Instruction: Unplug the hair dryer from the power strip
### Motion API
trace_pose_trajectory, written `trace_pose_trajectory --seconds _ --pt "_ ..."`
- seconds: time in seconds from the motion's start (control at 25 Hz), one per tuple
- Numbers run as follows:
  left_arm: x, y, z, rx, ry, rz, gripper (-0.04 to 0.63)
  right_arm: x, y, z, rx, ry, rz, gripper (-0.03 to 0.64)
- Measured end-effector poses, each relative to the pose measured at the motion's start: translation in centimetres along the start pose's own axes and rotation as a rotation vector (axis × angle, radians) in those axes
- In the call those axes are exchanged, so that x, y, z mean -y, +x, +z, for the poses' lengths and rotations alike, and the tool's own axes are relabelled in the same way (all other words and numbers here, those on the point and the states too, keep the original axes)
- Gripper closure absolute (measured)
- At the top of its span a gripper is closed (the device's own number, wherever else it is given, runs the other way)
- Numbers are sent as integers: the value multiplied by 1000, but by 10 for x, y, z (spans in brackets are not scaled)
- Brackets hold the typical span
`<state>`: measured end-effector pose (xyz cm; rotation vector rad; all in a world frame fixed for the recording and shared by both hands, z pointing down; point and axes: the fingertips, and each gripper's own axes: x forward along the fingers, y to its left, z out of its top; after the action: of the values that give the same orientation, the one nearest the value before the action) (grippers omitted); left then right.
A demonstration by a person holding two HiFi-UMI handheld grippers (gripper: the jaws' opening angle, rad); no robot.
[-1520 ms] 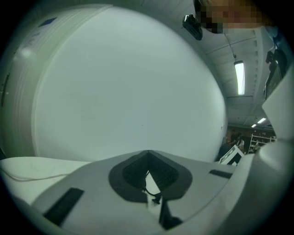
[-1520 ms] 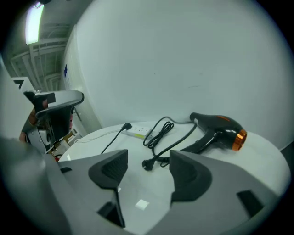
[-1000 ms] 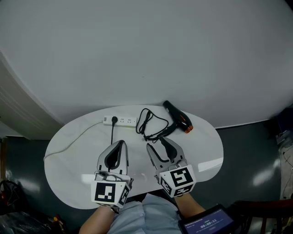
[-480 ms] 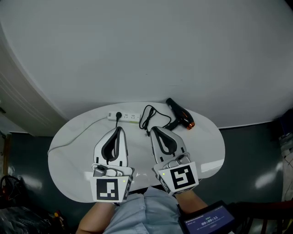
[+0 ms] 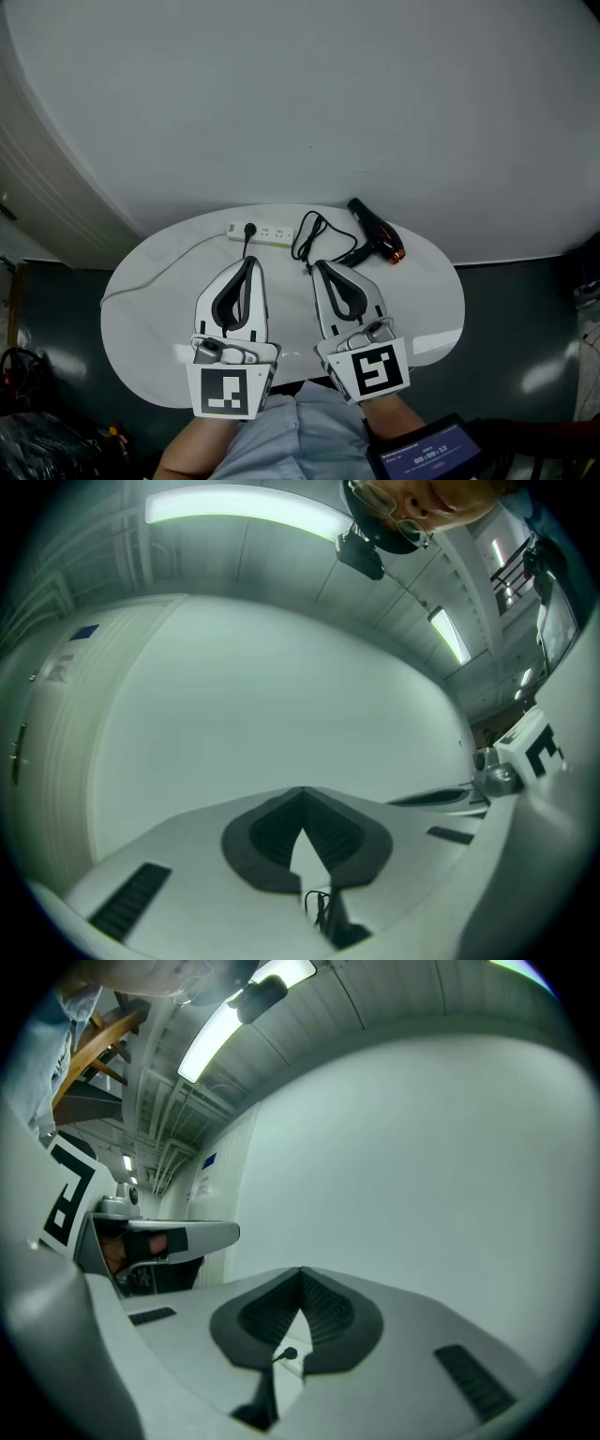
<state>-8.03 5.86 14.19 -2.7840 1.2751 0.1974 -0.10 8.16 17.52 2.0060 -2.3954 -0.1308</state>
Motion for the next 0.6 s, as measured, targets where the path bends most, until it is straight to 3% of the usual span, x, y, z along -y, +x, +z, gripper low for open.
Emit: trace_pose_trajectory --seconds 0.6 --pt "-16 3 3 6 -3 -5 597 -10 12 10 -11 -33 -16 617"
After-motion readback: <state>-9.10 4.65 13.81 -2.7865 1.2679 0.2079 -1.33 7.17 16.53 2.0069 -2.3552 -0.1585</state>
